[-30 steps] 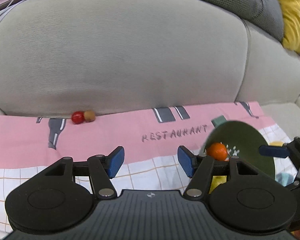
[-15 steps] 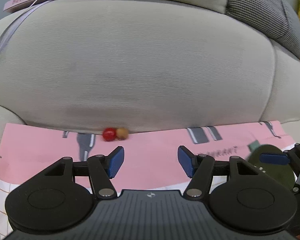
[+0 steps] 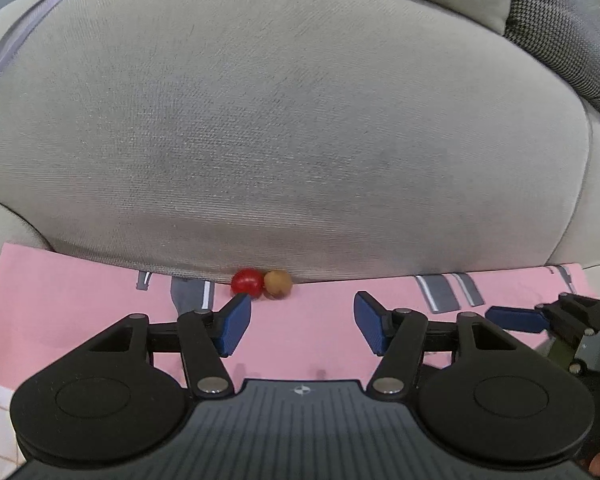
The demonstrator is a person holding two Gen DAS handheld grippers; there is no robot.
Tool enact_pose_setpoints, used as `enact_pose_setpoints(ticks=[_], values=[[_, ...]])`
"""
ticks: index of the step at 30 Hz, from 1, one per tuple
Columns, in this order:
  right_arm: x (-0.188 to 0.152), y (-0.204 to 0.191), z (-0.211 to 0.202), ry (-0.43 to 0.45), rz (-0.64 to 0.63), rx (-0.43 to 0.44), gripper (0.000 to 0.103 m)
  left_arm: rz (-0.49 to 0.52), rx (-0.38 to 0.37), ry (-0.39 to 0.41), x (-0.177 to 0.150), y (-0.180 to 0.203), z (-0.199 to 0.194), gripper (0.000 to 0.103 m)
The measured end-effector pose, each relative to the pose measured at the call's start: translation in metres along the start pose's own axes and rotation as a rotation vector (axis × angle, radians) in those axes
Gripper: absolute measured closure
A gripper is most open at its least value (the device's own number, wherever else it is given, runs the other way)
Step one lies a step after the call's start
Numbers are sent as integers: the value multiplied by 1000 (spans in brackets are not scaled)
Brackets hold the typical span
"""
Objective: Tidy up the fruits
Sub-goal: 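Move both tools toward the red cherry tomato and small brown fruit on the cloth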
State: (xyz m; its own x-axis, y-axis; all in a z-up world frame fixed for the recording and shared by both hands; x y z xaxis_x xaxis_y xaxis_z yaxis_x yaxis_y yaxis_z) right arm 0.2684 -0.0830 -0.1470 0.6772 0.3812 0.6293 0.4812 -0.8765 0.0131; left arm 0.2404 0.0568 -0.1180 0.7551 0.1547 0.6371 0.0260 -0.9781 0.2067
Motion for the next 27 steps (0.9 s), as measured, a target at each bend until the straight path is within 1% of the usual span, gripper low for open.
enact_pose_setpoints(ticks=[5, 7, 8, 11, 14, 16, 18, 20, 24, 27], values=[[10, 4, 28, -6, 16, 24, 33, -2, 10, -8, 1, -10, 18, 41], [13, 4, 38, -9, 17, 36, 38, 1, 5, -19, 0, -14, 27, 43], [14, 3, 43, -11, 18, 43, 39, 4, 6, -28, -1, -16, 32, 46], [18, 2, 57, -17, 17, 67, 47, 8, 12, -57, -4, -21, 46, 52], [21, -1, 70, -22, 9, 89, 50, -2, 17, -73, -5, -27, 57, 55], [23, -3, 77, -24, 2, 99, 56, -21, 24, -76, -4, -34, 64, 57], [24, -7, 82, -21, -1, 112, 57, -33, 26, -81, -3, -40, 70, 61], [26, -10, 86, -15, -7, 125, 57, -30, 30, -85, -2, -44, 76, 62], [29, -18, 93, -7, -30, 144, 63, -5, 40, -93, -2, -47, 87, 63], [32, -20, 99, -7, -33, 144, 63, 10, 39, -101, -3, -48, 94, 63]])
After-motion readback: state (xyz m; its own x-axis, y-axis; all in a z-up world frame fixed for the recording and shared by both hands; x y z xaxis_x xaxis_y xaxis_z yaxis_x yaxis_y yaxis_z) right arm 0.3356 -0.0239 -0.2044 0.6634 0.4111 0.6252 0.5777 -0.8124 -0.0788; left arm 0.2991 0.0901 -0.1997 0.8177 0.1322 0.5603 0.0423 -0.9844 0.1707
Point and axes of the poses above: each gripper's, at about its wrist camera, not at the fingertips, and z roughly the way its jaws point, y to its right, x to its top, the point moved 4 cm from there along z, roughly the way its jaws point, and after that the axes turned 7 degrees about -z, right-handed, at the moved point
